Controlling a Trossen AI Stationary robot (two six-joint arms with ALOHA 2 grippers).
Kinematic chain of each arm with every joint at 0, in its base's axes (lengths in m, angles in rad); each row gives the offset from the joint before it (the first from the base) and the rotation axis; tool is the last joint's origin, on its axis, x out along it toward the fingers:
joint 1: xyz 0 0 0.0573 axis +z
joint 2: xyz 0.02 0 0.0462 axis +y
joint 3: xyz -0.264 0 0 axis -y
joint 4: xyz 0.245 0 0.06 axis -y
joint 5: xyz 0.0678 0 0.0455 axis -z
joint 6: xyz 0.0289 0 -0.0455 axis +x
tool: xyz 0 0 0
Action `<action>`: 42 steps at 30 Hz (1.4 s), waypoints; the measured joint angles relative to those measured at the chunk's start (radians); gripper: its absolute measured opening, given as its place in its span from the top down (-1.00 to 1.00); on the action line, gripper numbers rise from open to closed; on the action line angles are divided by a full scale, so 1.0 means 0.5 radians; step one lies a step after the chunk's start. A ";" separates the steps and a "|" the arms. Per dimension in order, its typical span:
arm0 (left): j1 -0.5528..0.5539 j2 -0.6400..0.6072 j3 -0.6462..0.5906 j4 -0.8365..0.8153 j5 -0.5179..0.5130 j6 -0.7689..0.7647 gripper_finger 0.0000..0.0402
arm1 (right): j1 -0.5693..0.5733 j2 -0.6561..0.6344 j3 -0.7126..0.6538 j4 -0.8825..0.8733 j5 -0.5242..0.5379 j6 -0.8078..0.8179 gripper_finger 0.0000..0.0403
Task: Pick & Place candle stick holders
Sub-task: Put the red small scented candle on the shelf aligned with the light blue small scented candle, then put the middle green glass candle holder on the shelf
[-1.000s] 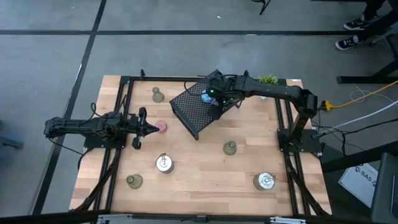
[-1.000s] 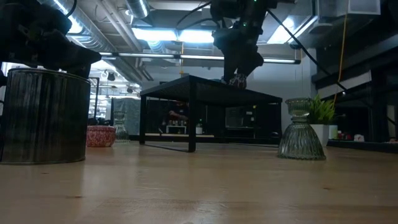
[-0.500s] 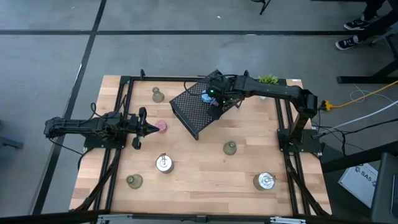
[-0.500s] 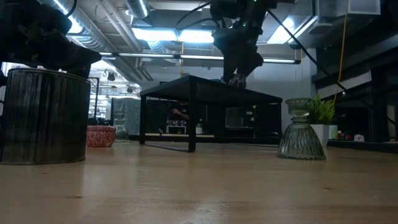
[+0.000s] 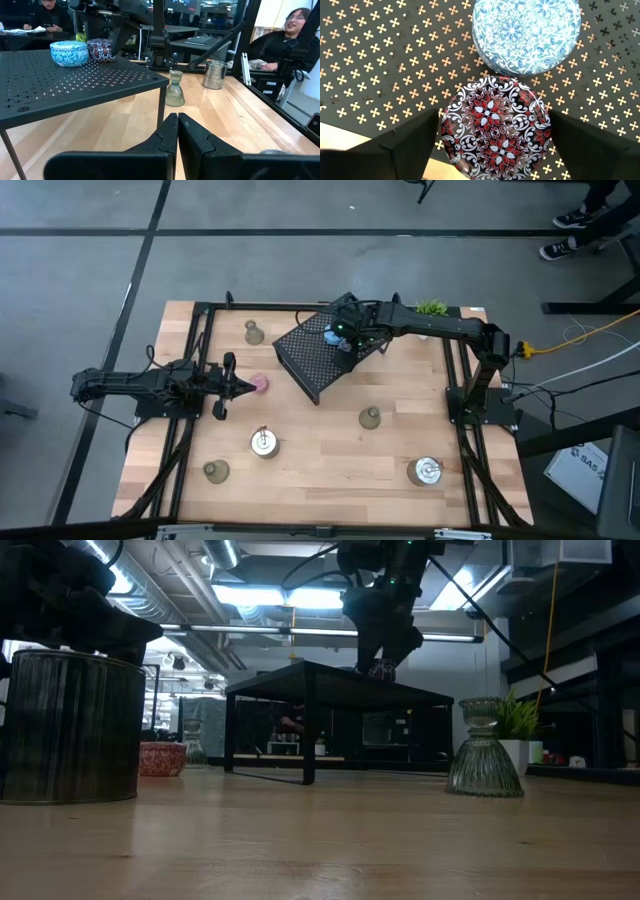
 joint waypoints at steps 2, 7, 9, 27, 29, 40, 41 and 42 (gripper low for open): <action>0.000 0.000 0.000 0.000 0.000 0.000 0.97 | 0.000 -0.001 0.000 0.001 -0.001 0.000 -0.90; 0.000 0.000 0.000 0.000 0.000 0.000 0.96 | 0.000 -0.002 0.000 0.001 0.000 0.000 -0.97; 0.000 0.000 0.000 0.000 0.000 0.000 0.96 | 0.000 -0.003 0.000 0.001 -0.001 0.000 -0.98; 0.000 0.000 0.000 0.000 -0.001 0.000 0.96 | 0.084 -0.303 0.003 -0.085 -0.016 -0.076 -0.99; 0.000 0.000 0.000 0.000 -0.001 0.000 0.96 | 0.109 -0.313 0.004 -0.095 -0.015 -0.086 -0.99; 0.000 0.000 0.000 0.000 -0.001 0.000 0.96 | 0.302 -0.366 -0.064 -0.188 -0.055 -0.075 -0.99; 0.000 -0.001 0.000 0.000 -0.001 0.000 0.97 | 0.319 -0.373 -0.094 -0.185 -0.075 -0.075 -0.99; 0.000 0.000 0.000 0.000 -0.001 0.000 0.97 | 0.336 -0.379 -0.119 -0.180 -0.093 -0.067 -0.99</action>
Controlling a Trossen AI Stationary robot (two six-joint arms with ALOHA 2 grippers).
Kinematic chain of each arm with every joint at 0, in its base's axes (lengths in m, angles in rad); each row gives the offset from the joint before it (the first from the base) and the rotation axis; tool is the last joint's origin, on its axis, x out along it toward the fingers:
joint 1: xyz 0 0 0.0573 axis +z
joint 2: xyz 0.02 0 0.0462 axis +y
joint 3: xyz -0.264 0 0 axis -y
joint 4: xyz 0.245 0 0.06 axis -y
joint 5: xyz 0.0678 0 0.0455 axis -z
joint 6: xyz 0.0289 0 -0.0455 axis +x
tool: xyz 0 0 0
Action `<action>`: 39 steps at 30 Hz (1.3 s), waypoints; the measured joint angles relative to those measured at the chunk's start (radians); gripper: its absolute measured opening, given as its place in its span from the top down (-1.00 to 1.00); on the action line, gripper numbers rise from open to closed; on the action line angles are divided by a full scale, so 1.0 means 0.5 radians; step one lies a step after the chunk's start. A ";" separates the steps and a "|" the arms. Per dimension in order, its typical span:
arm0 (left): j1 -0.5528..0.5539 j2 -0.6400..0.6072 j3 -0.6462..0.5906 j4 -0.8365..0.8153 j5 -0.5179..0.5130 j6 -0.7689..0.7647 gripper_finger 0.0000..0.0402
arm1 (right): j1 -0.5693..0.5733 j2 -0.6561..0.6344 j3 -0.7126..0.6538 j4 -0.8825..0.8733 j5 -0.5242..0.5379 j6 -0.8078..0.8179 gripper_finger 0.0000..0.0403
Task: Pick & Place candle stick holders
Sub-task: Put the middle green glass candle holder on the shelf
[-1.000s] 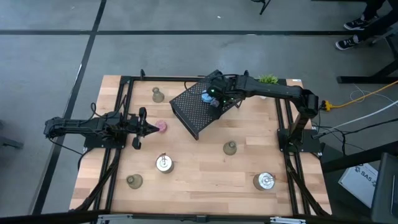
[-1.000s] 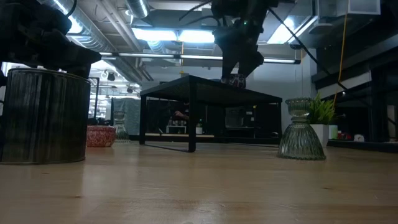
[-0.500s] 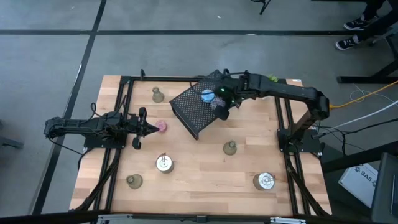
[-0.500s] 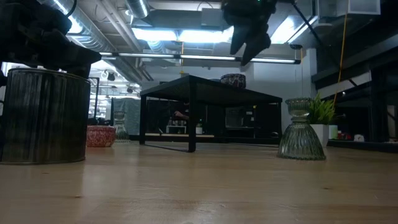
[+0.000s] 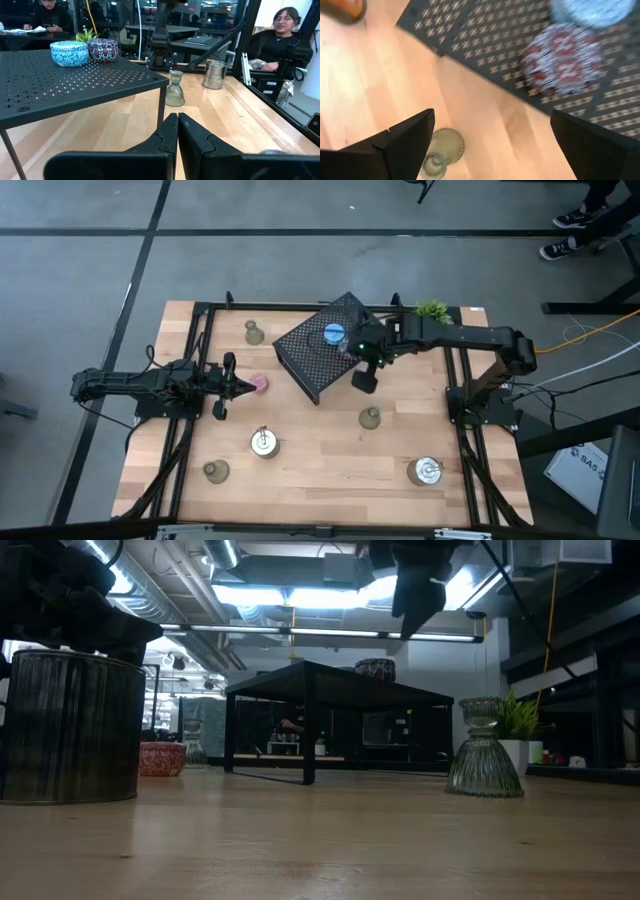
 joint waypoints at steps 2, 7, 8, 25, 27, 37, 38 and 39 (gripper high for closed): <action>0.000 -0.001 0.000 0.000 0.000 0.000 0.97 | 0.036 -0.017 -0.057 -0.019 -0.039 0.014 -0.99; 0.000 0.000 0.000 0.000 0.000 0.000 0.96 | 0.119 -0.055 -0.171 -0.021 -0.136 0.015 -0.99; -0.001 -0.001 0.000 0.000 0.000 0.000 0.96 | 0.138 -0.060 -0.189 -0.021 -0.142 0.007 -0.99; 0.000 -0.001 0.000 0.000 0.001 0.000 0.96 | 0.428 -0.270 -0.668 0.221 -0.161 -0.114 -0.98; 0.000 0.000 0.000 0.000 0.001 0.000 0.96 | 0.449 -0.283 -0.726 0.274 -0.161 -0.114 -0.98; 0.000 -0.001 0.000 0.000 0.000 0.000 0.96 | 0.530 -0.339 -0.953 0.542 -0.155 -0.194 -0.98; 0.000 -0.001 0.000 0.000 0.000 0.000 0.96 | 0.536 -0.339 -0.966 0.570 -0.155 -0.210 -0.98; -0.001 -0.001 0.000 0.000 0.000 0.000 0.96 | 0.543 -0.340 -0.984 0.599 -0.155 -0.222 -0.98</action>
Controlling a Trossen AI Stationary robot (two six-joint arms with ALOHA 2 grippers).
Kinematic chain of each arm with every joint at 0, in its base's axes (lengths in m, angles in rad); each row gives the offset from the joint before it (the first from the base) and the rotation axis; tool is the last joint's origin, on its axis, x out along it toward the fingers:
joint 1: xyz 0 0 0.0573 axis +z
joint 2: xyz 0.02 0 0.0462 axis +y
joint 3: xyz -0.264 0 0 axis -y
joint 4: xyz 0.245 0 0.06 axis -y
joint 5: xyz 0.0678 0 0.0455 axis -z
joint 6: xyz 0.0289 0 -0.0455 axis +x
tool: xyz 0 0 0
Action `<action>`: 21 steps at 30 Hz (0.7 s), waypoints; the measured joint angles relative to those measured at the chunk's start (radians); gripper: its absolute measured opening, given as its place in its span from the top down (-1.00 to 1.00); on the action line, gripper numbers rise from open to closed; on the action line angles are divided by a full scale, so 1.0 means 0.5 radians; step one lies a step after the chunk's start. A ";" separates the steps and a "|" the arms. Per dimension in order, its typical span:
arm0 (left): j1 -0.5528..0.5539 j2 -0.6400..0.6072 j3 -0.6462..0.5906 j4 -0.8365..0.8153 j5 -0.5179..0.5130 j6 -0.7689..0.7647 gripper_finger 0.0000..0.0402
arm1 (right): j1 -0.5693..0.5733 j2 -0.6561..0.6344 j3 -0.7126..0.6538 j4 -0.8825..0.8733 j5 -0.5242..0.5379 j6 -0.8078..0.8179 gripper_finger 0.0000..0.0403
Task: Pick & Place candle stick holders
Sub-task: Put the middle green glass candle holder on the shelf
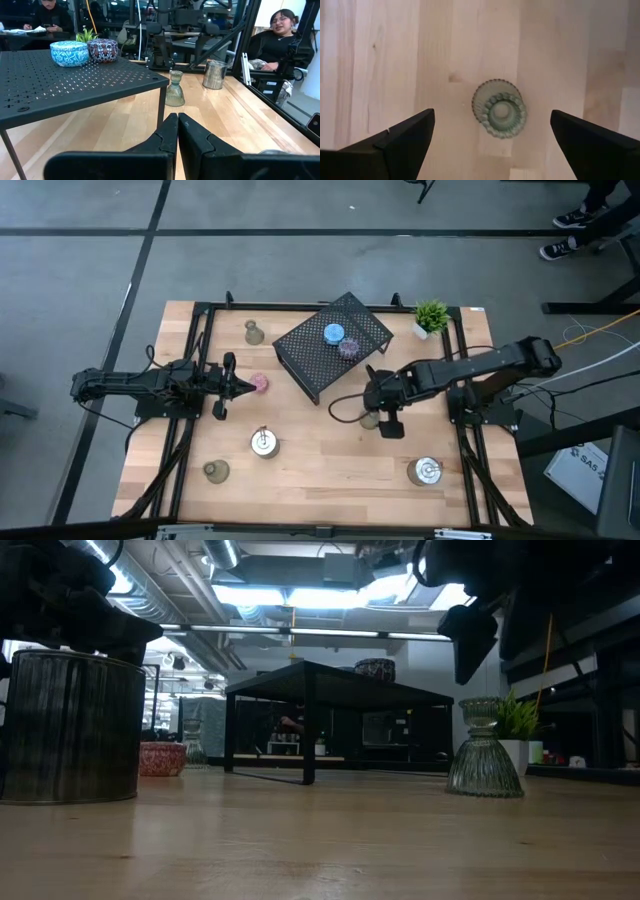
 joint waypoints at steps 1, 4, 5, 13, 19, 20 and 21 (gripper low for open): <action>0.000 0.000 0.000 0.000 0.000 0.000 0.96 | 0.003 0.000 -0.021 0.029 -0.001 -0.016 -0.98; 0.001 0.000 0.000 0.000 0.000 0.000 0.97 | 0.015 0.000 -0.076 0.135 0.002 -0.063 -0.98; 0.001 0.000 0.000 0.000 0.000 0.000 0.97 | 0.016 0.000 -0.091 0.155 0.001 -0.073 -0.98; 0.001 0.000 0.000 0.000 0.000 0.000 0.97 | 0.017 0.000 -0.220 0.269 0.002 -0.080 -0.98; 0.000 0.000 0.000 0.000 0.000 0.000 0.96 | -0.006 0.000 -0.284 0.379 0.049 -0.081 -0.98; 0.000 0.000 0.000 0.000 0.000 0.000 0.96 | -0.012 0.000 -0.300 0.397 0.065 -0.081 -0.98; 0.001 0.000 0.000 0.000 0.000 0.000 0.96 | -0.018 0.000 -0.314 0.409 0.070 -0.081 -0.98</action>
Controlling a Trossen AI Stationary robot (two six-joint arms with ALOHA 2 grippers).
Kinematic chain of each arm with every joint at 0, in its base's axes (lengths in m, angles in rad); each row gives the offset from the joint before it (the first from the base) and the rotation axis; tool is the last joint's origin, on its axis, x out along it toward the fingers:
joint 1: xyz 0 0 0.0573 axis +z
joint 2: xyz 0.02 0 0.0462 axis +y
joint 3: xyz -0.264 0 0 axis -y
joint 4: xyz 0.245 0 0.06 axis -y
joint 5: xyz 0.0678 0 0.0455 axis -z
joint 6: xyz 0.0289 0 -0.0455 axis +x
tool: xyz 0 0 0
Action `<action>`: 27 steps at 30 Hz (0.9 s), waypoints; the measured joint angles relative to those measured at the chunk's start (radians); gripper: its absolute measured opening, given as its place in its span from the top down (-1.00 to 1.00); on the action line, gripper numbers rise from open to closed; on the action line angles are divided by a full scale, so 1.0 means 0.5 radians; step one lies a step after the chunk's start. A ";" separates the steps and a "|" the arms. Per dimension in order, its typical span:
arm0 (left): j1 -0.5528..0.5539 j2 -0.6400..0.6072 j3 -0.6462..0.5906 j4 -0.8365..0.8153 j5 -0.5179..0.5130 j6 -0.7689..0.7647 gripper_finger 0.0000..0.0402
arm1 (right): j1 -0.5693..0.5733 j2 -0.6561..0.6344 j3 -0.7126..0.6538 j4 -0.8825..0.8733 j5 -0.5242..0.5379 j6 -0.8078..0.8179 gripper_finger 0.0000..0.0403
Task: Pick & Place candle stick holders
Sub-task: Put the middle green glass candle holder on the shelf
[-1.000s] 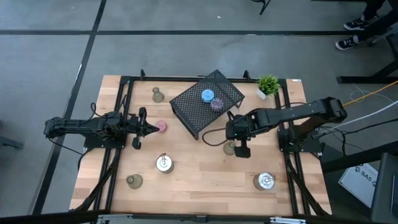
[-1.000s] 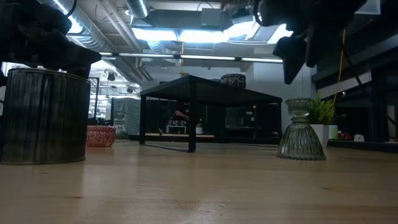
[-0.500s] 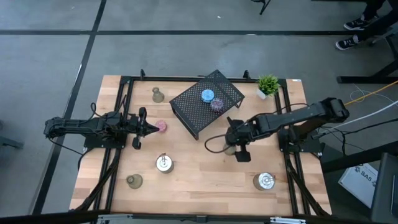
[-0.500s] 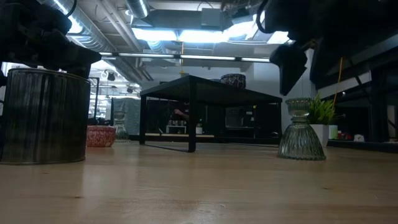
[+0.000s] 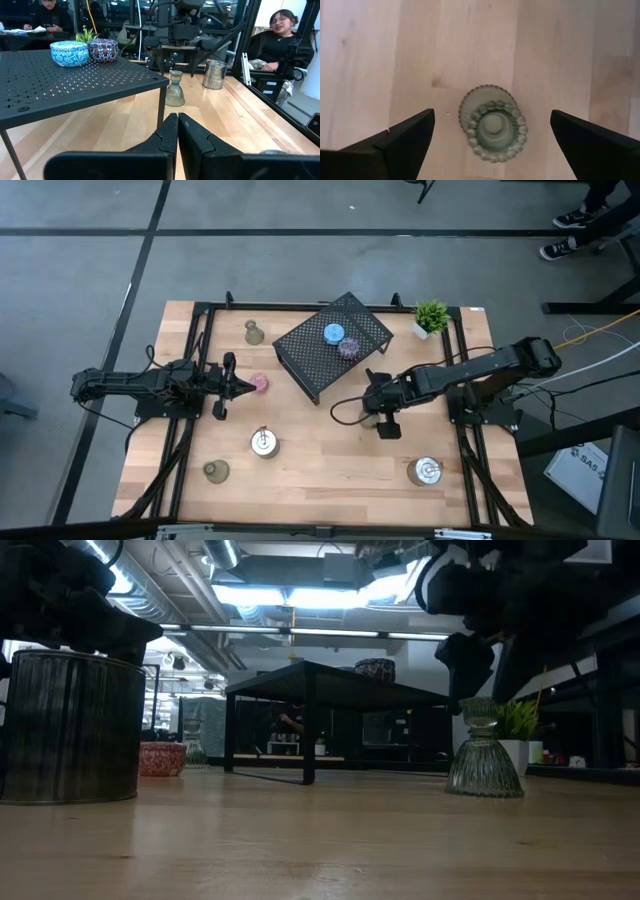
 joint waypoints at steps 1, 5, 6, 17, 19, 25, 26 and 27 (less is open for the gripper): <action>0.000 0.000 0.000 0.000 0.000 0.000 0.96 | -0.006 0.001 -0.011 0.009 0.000 0.000 -0.98; -0.001 0.000 0.000 0.000 0.000 0.000 0.97 | -0.028 0.001 -0.036 0.028 0.005 0.002 -0.98; 0.000 0.000 0.000 0.000 0.000 0.000 0.97 | -0.035 0.001 -0.037 0.034 0.005 0.002 -0.98; 0.000 0.001 0.000 0.000 0.000 0.000 0.97 | -0.110 0.001 -0.037 0.086 0.003 0.001 -0.86; 0.000 0.000 0.000 0.000 0.000 0.000 0.96 | -0.117 0.001 -0.037 0.086 -0.034 0.001 -0.81; -0.001 0.000 0.000 0.000 0.000 0.000 0.97 | -0.117 0.002 -0.037 0.084 -0.115 0.001 -0.68; -0.001 0.000 0.000 0.000 0.000 0.000 0.97 | -0.117 0.002 -0.037 0.083 -0.115 0.001 -0.66; 0.000 0.000 0.000 0.000 0.000 0.000 0.97 | -0.117 0.002 -0.037 0.083 -0.115 0.001 -0.65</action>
